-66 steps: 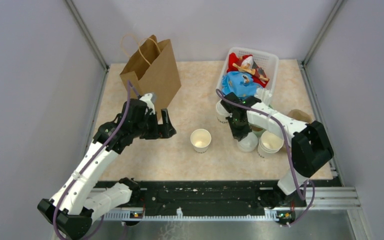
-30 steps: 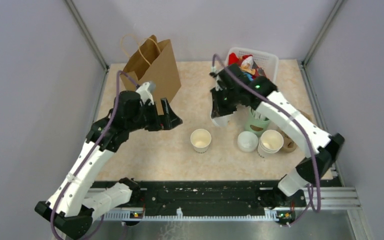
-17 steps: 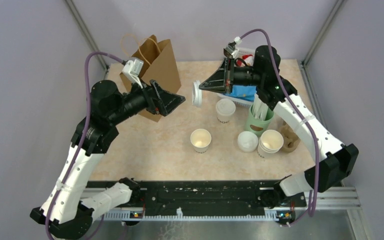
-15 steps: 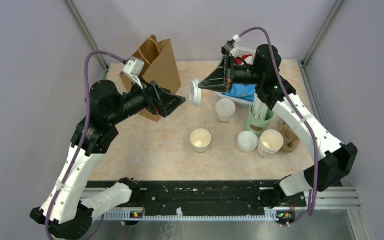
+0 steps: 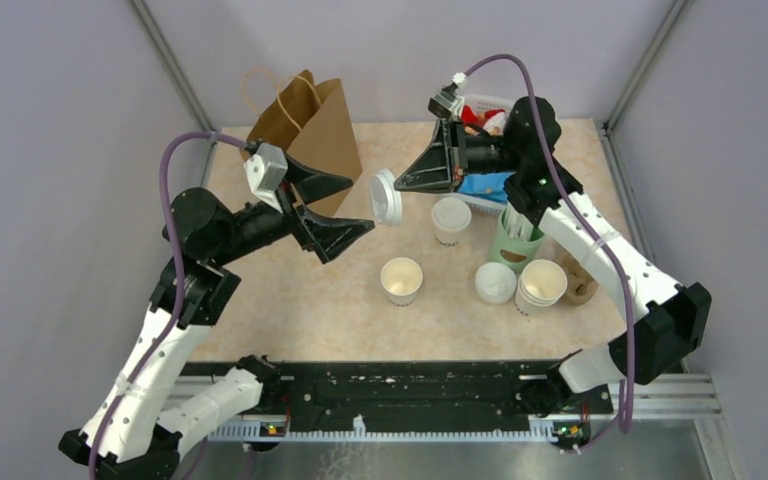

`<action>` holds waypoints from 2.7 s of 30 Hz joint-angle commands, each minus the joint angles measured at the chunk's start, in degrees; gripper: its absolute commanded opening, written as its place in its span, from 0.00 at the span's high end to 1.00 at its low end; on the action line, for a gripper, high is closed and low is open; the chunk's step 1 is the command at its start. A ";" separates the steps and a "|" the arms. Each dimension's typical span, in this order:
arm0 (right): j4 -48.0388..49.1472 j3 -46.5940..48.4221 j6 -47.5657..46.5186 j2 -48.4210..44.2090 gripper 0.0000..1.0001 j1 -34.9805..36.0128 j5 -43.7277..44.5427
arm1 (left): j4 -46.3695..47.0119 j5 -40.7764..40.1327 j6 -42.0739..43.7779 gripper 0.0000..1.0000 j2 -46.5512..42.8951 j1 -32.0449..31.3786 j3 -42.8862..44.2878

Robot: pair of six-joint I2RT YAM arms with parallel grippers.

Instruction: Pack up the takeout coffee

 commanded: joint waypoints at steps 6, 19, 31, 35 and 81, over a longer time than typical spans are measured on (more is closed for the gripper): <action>4.77 1.63 -1.99 -1.65 1.00 3.40 -0.31 | 11.39 5.56 4.35 0.02 -0.13 0.23 -3.65; 3.60 1.92 -4.05 -1.96 1.00 5.03 0.35 | 15.61 5.98 12.25 0.02 -3.19 0.25 -9.25; 3.94 2.41 -3.96 -1.27 1.00 5.73 0.69 | 16.29 2.24 12.97 0.02 -2.12 0.20 -9.48; 4.28 2.41 -3.81 -1.10 1.00 5.80 0.88 | 16.22 4.30 12.00 0.02 -1.69 0.11 -9.60; 4.82 -2.58 -2.03 -2.55 0.76 4.74 4.15 | 9.39 -0.12 10.41 0.05 -0.65 -0.11 -8.92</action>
